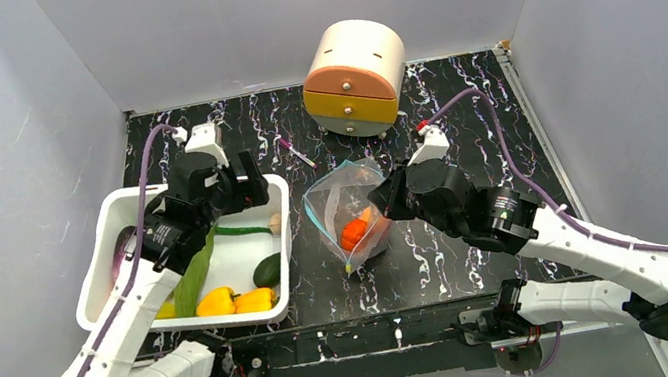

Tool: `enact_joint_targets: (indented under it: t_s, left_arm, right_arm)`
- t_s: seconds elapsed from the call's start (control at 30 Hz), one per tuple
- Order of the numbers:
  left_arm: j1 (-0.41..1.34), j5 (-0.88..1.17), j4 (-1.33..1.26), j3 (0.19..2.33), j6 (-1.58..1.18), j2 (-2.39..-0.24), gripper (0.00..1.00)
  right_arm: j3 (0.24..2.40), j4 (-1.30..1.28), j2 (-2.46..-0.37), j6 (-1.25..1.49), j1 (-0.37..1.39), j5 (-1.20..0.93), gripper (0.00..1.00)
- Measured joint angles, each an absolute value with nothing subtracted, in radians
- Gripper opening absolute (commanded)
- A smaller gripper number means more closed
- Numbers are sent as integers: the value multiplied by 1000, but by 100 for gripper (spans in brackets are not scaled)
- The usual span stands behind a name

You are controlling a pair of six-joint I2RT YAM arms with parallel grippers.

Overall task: Place the food in the zip-top bag and seal the zipper
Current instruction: Pick up the fake vegetable from the bin.

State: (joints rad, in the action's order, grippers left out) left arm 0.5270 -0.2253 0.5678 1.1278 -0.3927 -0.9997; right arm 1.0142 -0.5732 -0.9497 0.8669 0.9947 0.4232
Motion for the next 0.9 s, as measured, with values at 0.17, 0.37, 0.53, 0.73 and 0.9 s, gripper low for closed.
enact_joint_targets:
  t_s: [0.17, 0.37, 0.53, 0.73, 0.9]
  left_arm:
    - [439, -238, 580, 1121, -393, -1011, 88]
    - [281, -284, 585, 1068, -393, -1016, 86]
    - [178, -308, 569, 997, -396, -1010, 85]
    - [65, -274, 548, 916, -417, -1020, 86]
    - [-34, -213, 519, 845, -449, -1076, 91]
  right_arm:
    - [1001, -575, -937, 865, 995, 423, 0]
    - [996, -575, -921, 851, 995, 423, 0]
    - [996, -575, -921, 834, 995, 422, 0]
    - [995, -575, -904, 827, 995, 420, 0]
    - [990, -575, -885, 818, 995, 420, 0]
